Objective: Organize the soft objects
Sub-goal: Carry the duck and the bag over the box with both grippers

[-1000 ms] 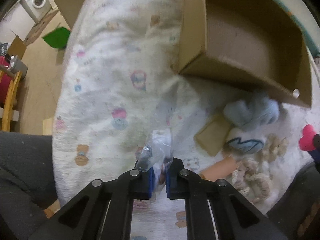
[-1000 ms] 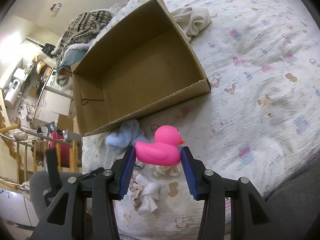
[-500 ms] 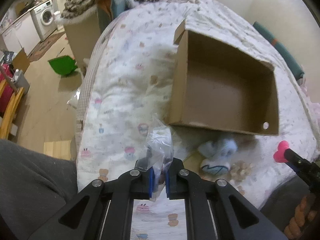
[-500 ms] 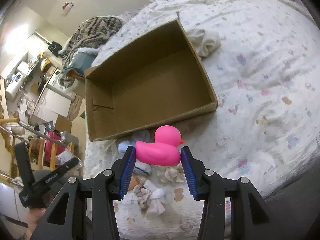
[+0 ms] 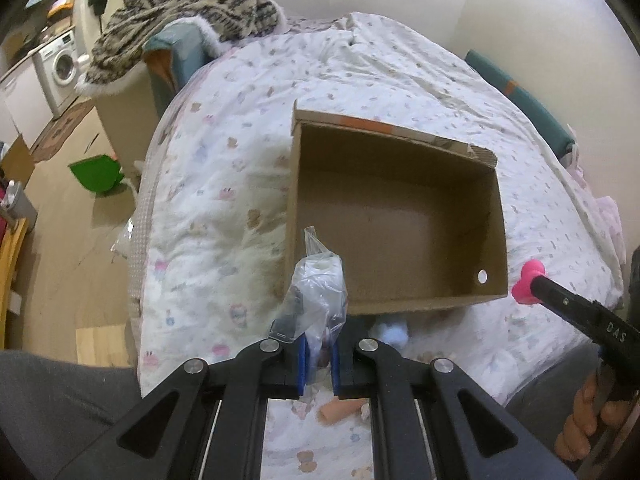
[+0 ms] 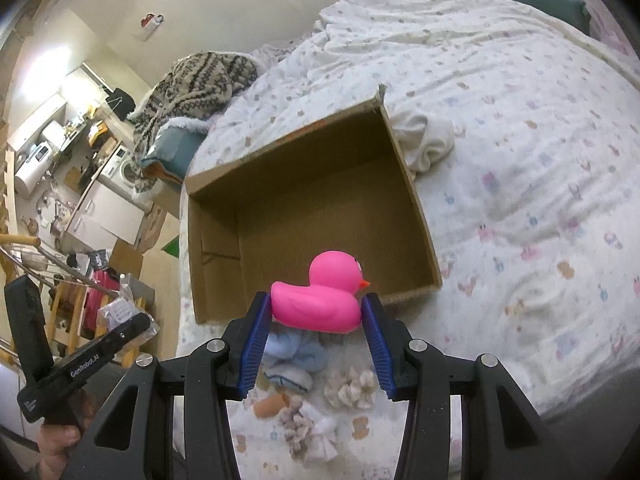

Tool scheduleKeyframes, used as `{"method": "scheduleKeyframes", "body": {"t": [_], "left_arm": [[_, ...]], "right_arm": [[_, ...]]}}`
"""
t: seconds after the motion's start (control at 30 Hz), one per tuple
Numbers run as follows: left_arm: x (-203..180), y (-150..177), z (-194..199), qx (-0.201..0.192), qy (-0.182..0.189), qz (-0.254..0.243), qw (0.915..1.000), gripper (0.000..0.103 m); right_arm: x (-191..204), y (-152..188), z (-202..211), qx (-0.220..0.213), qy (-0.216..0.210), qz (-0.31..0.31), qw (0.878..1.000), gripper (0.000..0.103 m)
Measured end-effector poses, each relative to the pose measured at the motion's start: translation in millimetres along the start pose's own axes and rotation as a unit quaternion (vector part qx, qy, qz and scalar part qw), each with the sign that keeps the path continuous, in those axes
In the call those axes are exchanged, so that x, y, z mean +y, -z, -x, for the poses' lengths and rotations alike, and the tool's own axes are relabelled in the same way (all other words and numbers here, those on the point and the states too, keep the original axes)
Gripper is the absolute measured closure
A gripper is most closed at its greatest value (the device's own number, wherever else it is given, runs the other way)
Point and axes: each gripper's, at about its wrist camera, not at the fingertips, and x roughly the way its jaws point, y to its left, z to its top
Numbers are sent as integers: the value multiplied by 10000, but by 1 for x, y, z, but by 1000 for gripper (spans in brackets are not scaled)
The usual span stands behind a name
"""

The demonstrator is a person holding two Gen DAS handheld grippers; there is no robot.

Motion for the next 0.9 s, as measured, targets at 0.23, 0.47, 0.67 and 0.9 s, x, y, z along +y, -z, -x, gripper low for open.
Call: {"method": "scheduleKeyframes", "body": {"t": [0.23, 0.47, 0.67, 0.9], "left_arm": [[-9, -20, -15, 15, 106, -83, 9999, 95], [-15, -42, -38, 74, 365, -91, 9993, 95], [-25, -48, -67, 239, 454, -194, 9985, 95], [-38, -39, -105, 457, 392, -368, 9975, 95]], "right_arm": [[5, -12, -18, 71, -11, 129, 9999, 54], [4, -26, -43, 204, -75, 143, 9997, 54], [3, -32, -68, 326, -10, 218, 9992, 54], [-5, -25, -92, 600, 80, 168, 9980, 54]]}}
